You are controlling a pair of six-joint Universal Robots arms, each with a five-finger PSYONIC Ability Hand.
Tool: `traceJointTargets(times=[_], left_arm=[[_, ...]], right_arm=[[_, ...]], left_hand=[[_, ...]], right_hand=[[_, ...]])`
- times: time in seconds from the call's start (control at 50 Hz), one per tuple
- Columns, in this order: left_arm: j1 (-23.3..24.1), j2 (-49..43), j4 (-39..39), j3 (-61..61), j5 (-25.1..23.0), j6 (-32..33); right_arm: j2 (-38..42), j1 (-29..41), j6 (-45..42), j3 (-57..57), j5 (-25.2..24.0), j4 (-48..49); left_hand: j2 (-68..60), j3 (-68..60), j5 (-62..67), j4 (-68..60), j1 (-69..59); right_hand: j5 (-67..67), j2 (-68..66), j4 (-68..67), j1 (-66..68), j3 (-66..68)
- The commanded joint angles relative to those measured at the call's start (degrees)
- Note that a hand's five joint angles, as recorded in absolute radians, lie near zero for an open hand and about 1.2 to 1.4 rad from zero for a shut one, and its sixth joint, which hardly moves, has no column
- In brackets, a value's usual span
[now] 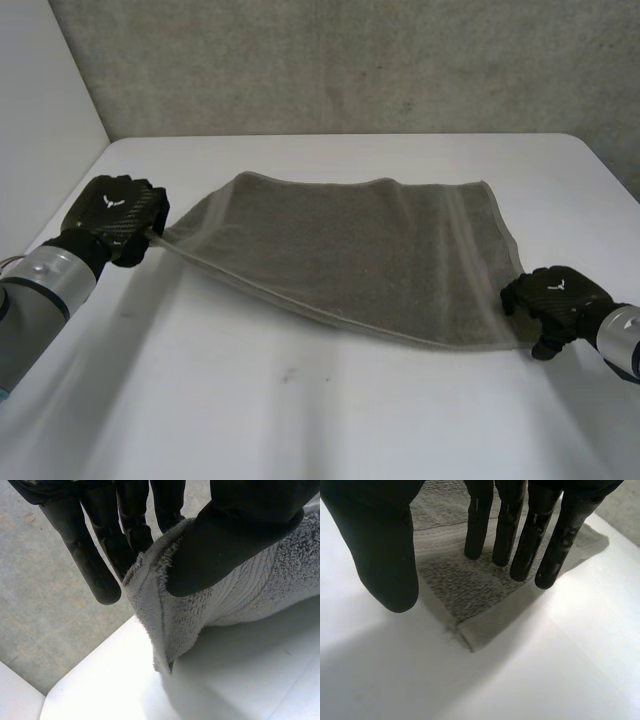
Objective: Fold the towel.
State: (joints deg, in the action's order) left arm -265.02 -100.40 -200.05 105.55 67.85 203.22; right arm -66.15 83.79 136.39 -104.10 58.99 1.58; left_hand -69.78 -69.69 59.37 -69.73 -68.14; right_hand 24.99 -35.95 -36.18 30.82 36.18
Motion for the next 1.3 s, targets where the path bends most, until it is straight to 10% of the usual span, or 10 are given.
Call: traceJointTargets(times=[0.02,0.86,1.3], left_arm=[[0.03,-0.50,-0.16,0.00,0.00,-0.19],[0.29,-2.26,-0.43,-0.08,0.00,-0.19],[-4.89,21.46,15.56,-1.67,-0.09,-0.19]], right_arm=[[1.46,0.14,0.28,1.00,-0.10,2.12],[9.20,2.43,2.56,14.10,2.97,3.00],[-22.69,-2.67,-1.12,18.67,4.91,-29.94]], left_hand=[[-10.22,-10.31,10.63,-10.27,-11.86],[-10.22,-10.31,10.63,-10.27,-11.86],[-10.22,-10.31,10.63,-10.27,-11.86]], right_hand=[[10.56,-9.61,-9.38,14.74,9.38],[45.01,-44.05,-43.82,49.18,43.82],[45.01,-44.05,-43.82,49.18,43.82]])
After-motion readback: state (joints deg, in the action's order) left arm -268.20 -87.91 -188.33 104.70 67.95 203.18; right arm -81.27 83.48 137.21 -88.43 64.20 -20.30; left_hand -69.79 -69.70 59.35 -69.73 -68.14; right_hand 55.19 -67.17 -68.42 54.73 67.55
